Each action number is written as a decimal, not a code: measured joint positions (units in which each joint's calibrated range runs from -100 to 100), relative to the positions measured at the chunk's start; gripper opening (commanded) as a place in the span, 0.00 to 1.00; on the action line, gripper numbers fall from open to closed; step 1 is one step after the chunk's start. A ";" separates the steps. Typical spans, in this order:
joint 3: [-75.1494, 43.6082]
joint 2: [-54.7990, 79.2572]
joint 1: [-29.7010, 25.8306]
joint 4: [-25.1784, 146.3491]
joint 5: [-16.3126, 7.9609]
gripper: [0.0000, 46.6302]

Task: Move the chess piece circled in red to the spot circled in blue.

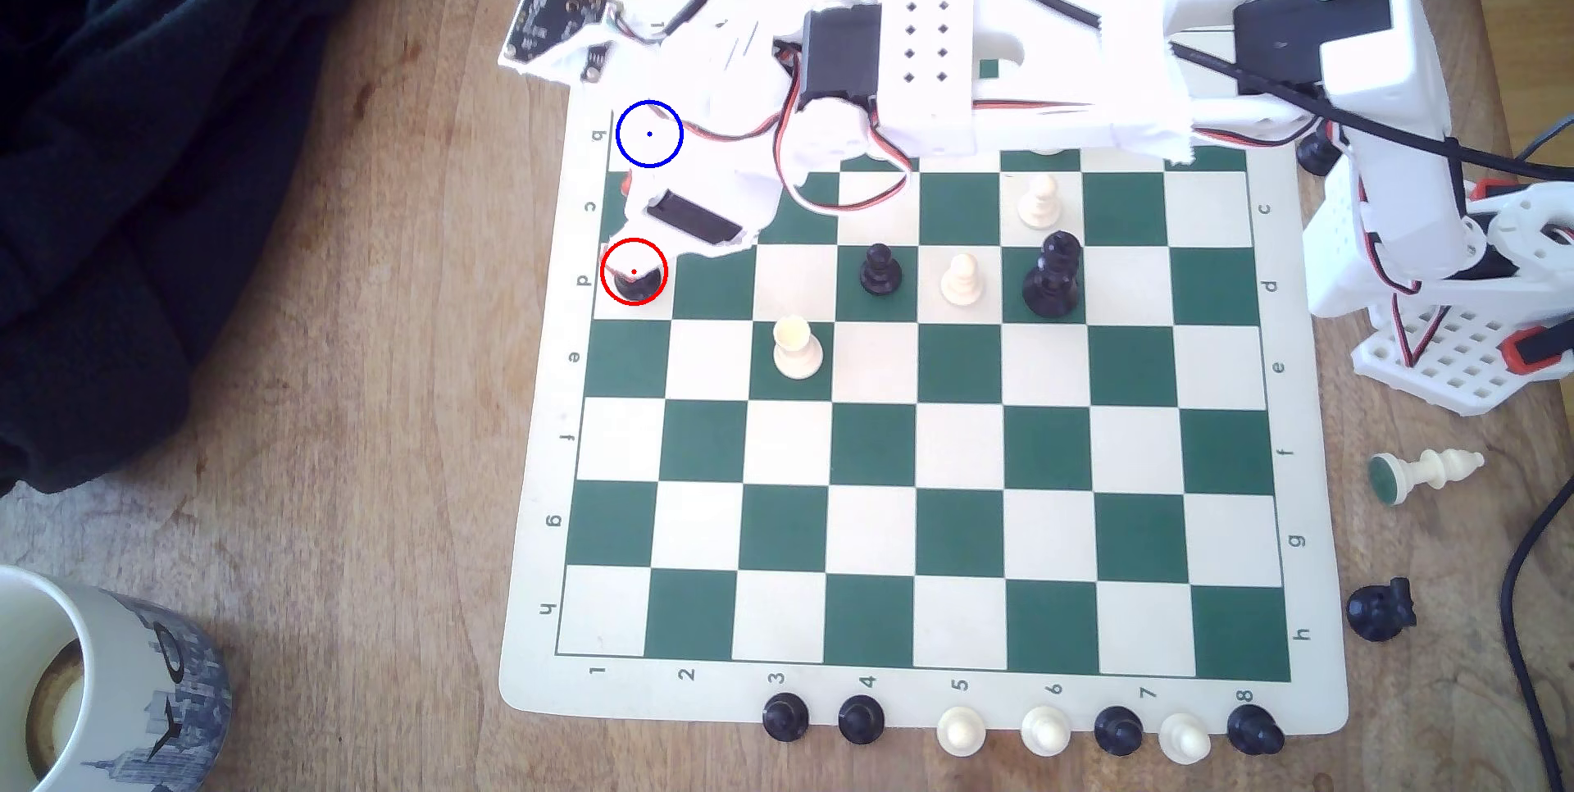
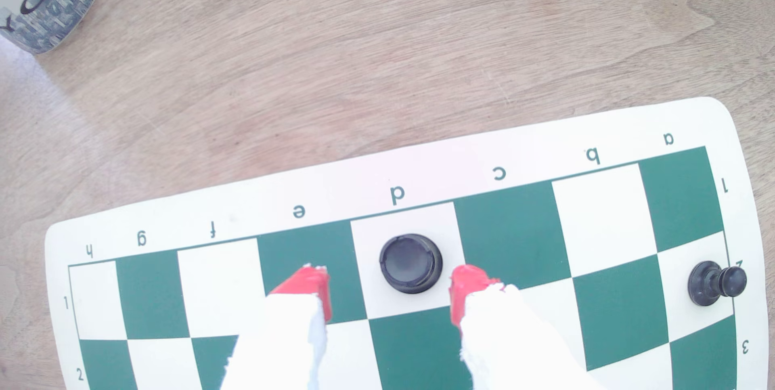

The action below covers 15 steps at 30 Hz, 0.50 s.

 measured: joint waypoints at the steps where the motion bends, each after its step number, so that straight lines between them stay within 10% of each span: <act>1: -0.27 0.34 0.00 0.48 0.00 0.34; 15: -1.27 6.87 0.00 -0.16 -0.49 0.35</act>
